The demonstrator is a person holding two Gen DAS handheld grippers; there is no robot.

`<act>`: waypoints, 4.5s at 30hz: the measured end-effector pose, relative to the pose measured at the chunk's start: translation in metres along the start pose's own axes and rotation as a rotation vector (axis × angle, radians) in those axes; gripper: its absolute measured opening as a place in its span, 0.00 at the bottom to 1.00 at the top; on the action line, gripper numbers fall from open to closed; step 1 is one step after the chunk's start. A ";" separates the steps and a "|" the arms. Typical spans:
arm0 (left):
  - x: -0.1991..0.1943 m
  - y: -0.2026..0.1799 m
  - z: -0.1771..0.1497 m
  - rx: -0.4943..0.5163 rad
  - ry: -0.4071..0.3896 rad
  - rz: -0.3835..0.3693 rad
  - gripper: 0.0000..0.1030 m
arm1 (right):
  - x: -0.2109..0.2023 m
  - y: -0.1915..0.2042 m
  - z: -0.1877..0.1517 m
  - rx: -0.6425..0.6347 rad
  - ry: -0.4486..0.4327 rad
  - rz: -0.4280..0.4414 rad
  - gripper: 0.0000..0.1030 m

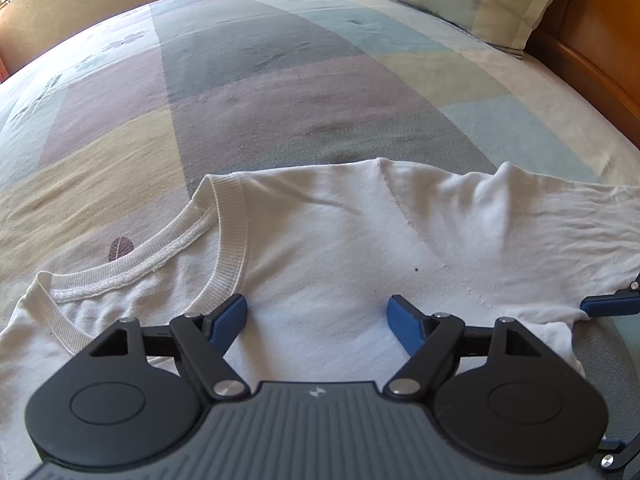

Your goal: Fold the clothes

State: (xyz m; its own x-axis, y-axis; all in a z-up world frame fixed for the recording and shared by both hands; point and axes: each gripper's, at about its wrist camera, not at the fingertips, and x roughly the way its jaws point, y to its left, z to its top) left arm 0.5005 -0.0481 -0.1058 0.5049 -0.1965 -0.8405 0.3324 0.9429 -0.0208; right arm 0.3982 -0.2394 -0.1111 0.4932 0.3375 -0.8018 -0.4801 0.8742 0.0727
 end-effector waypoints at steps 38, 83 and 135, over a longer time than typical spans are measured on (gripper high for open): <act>-0.098 0.126 -0.139 -0.368 0.038 -0.015 0.75 | 0.016 0.142 0.018 -0.119 0.167 -0.010 1.00; -0.232 0.449 -0.383 -1.179 -0.383 0.008 0.84 | 0.083 0.392 0.158 -0.339 0.185 0.226 1.00; -0.288 0.399 -0.416 -1.180 -0.185 0.388 0.12 | 0.153 0.453 0.260 -0.628 0.152 0.326 0.72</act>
State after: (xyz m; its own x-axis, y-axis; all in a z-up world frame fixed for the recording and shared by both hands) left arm 0.1566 0.4968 -0.0975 0.5454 0.2030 -0.8132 -0.7290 0.5936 -0.3408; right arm 0.4452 0.2992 -0.0465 0.1695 0.4548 -0.8743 -0.9344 0.3561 0.0040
